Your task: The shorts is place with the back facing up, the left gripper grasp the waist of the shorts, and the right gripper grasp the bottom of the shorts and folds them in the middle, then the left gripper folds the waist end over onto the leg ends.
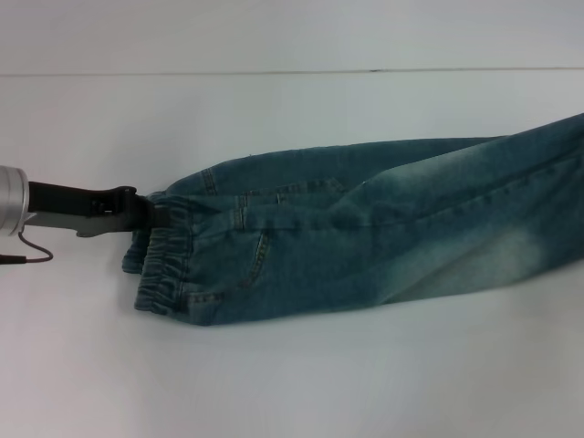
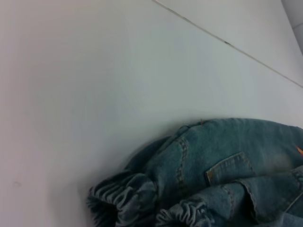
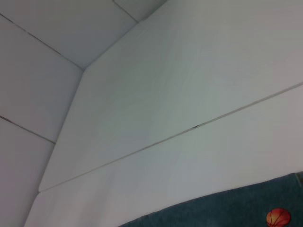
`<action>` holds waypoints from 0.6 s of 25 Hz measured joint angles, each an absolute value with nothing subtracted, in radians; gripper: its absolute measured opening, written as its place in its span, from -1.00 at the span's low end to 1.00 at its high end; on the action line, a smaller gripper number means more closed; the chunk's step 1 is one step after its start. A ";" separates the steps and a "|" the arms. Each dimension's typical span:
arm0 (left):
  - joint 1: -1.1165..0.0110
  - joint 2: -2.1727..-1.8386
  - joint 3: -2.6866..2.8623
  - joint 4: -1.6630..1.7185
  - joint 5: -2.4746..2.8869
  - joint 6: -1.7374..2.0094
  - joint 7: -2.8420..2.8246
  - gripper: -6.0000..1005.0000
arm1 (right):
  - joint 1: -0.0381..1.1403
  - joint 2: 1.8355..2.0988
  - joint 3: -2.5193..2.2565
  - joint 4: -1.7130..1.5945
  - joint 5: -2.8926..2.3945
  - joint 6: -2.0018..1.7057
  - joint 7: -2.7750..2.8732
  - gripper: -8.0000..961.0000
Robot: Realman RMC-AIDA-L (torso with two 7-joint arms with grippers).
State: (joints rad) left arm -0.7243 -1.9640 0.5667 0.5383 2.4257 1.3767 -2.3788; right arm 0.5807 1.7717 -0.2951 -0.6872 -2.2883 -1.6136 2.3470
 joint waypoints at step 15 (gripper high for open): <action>-0.729 -1.949 0.466 0.551 2.411 1.421 -2.379 -0.89 | 0.586 1.771 -0.287 -0.690 -2.250 -1.588 2.347 -0.96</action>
